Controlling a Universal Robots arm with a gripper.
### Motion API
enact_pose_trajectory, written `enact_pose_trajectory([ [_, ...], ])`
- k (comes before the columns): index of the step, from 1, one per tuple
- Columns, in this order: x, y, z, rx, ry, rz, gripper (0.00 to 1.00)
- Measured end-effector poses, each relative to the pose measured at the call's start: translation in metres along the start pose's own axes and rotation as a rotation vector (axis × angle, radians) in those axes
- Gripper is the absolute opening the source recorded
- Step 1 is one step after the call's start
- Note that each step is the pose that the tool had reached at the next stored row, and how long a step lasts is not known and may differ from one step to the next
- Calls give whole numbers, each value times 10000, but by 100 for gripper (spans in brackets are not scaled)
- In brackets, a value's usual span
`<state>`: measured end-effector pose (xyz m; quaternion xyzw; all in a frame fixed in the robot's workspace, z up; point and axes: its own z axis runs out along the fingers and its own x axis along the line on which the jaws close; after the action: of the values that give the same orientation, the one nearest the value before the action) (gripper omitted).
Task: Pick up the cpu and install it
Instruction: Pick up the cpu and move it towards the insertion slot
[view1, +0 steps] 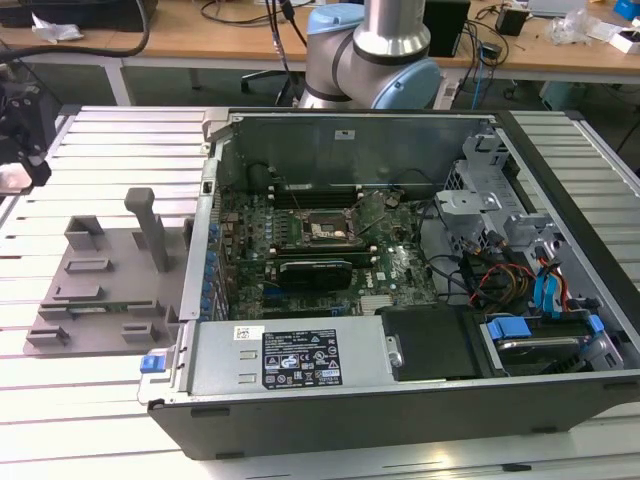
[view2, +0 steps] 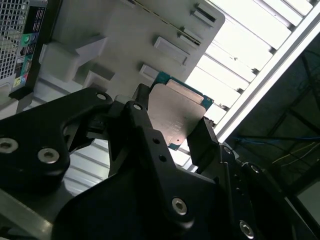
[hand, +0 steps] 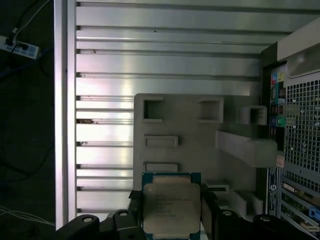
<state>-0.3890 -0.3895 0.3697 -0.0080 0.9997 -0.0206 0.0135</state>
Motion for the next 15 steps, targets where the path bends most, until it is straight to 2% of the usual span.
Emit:
enact_pose_trajectory([
  [5, -3, -5, -128, -1, -1, 0, 55],
  [8, -6, -10, -236, 1, -1, 0, 55],
  [9, -7, -11, -255, 0, -1, 0, 55],
  [13, -7, -11, -258, -32, -2, 1, 55],
  [14, -8, -11, -259, -198, -2, 4, 55],
  [15, -10, -10, -259, -263, -4, 7, 55],
])
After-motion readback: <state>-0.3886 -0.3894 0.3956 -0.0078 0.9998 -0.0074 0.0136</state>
